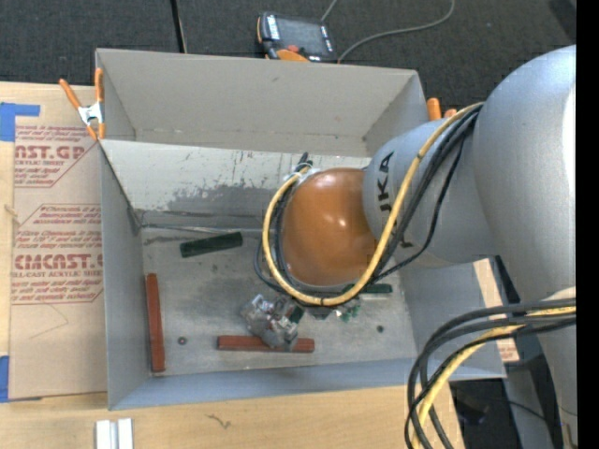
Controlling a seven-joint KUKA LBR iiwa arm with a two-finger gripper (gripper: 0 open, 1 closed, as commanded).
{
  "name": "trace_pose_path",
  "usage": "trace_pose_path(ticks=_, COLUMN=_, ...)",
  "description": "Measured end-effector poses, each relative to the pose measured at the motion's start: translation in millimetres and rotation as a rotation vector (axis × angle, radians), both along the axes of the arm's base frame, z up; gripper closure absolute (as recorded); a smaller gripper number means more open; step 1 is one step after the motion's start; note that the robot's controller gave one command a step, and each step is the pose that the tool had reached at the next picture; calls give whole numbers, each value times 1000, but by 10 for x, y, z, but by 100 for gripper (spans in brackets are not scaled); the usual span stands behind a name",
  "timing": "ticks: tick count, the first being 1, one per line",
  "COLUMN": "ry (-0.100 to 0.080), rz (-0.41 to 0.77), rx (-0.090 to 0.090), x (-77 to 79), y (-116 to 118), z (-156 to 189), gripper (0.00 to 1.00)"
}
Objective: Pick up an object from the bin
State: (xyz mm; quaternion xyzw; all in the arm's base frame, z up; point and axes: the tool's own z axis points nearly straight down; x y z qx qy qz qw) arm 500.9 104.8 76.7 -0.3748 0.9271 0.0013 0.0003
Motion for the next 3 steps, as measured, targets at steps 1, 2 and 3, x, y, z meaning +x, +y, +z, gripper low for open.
trace_pose_path(ticks=1, ry=-1, rz=0, rx=1, x=2, y=2, z=-1, gripper=0)
trace_pose_path(ticks=2, ry=-1, rz=0, rx=0, x=2, y=0, z=1, gripper=100)
trace_pose_path(ticks=3, ry=-1, rz=0, rx=1, x=2, y=2, z=-1, gripper=0)
